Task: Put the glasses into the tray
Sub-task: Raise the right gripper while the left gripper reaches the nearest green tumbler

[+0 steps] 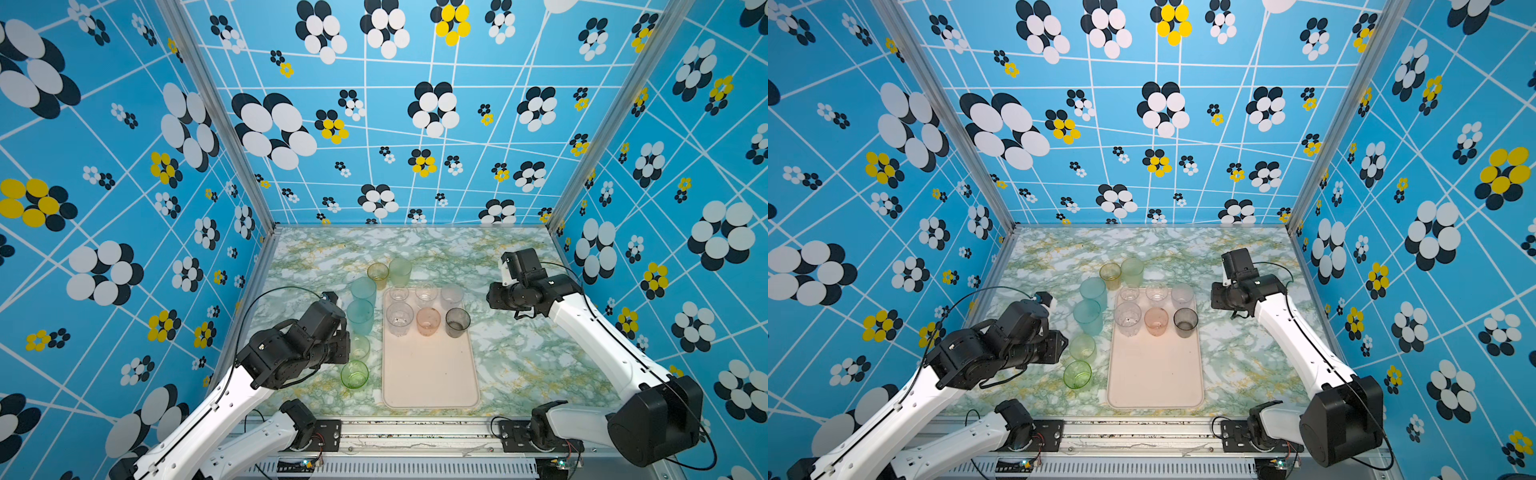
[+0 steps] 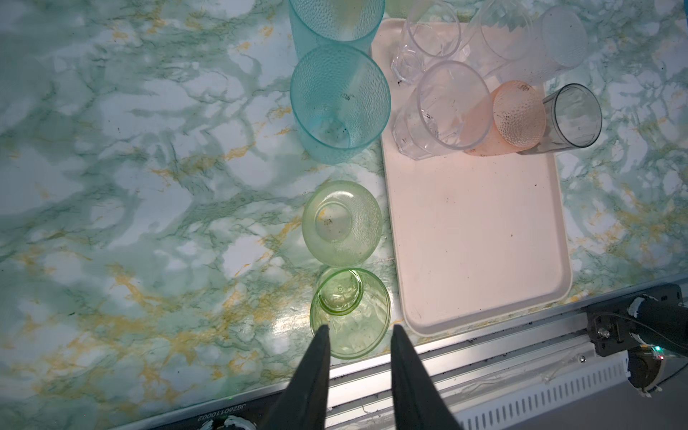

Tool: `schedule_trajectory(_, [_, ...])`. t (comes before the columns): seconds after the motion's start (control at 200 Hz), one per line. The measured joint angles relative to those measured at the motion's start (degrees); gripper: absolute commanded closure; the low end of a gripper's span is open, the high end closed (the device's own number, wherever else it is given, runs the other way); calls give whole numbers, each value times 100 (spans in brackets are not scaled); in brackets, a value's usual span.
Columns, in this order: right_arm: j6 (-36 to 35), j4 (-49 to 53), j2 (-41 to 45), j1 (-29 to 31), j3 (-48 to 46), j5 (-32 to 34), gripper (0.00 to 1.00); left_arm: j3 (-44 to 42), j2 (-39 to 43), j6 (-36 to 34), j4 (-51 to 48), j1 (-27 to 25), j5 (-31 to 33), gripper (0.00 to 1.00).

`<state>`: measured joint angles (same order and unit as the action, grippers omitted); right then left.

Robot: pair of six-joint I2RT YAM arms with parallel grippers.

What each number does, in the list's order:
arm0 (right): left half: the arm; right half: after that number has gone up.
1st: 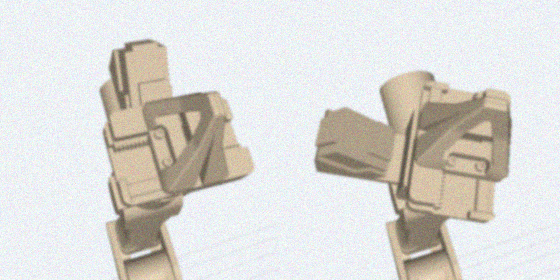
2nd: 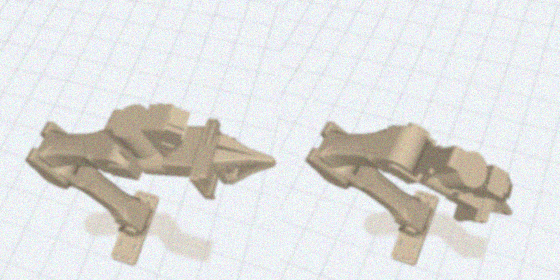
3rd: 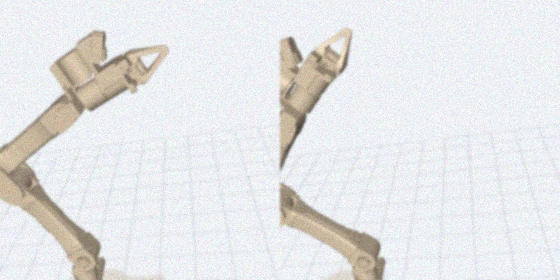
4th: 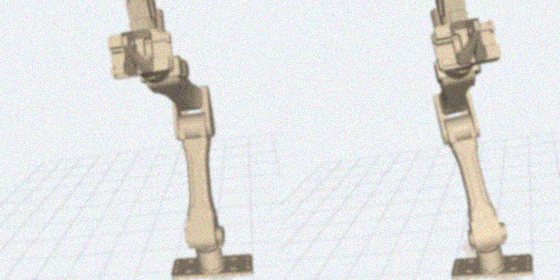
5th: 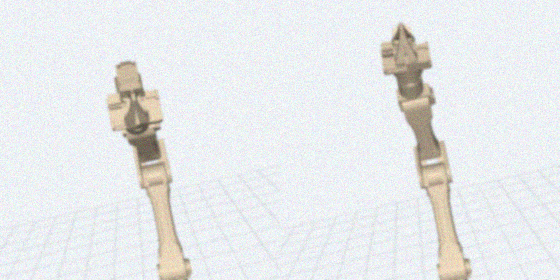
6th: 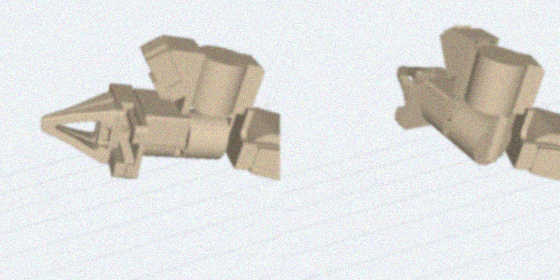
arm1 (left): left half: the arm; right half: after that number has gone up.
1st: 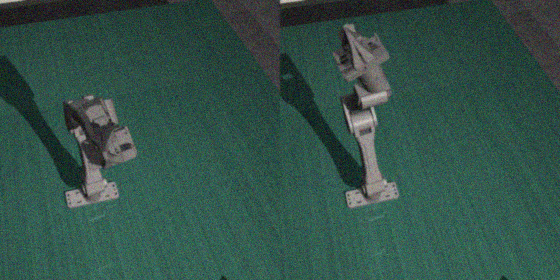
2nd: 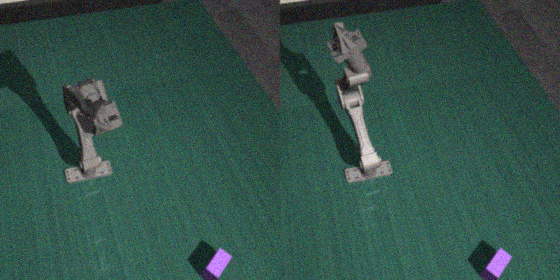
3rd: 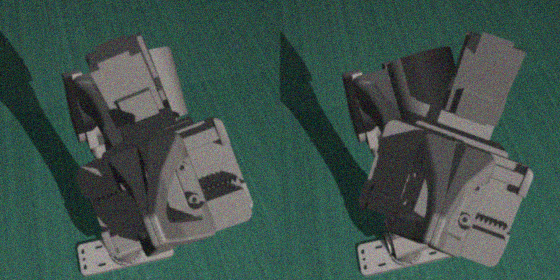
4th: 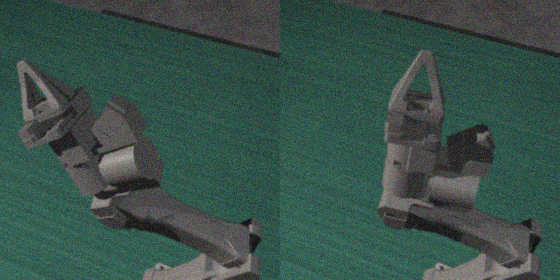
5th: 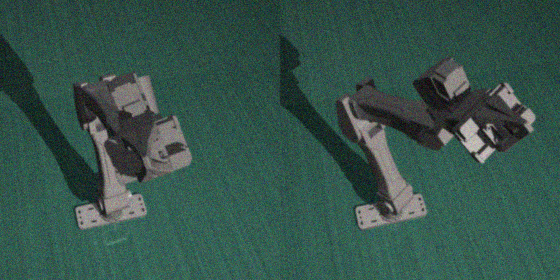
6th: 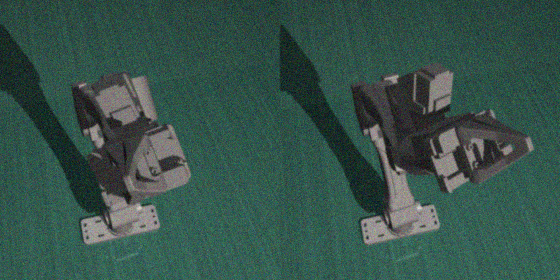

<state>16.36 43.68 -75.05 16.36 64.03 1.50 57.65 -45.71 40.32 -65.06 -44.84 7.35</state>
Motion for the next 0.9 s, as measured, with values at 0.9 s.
schedule_trajectory(0.9, [-249,-409,-428,-66,4,-822,54,-1860,435,2979,435,-1412,874,75])
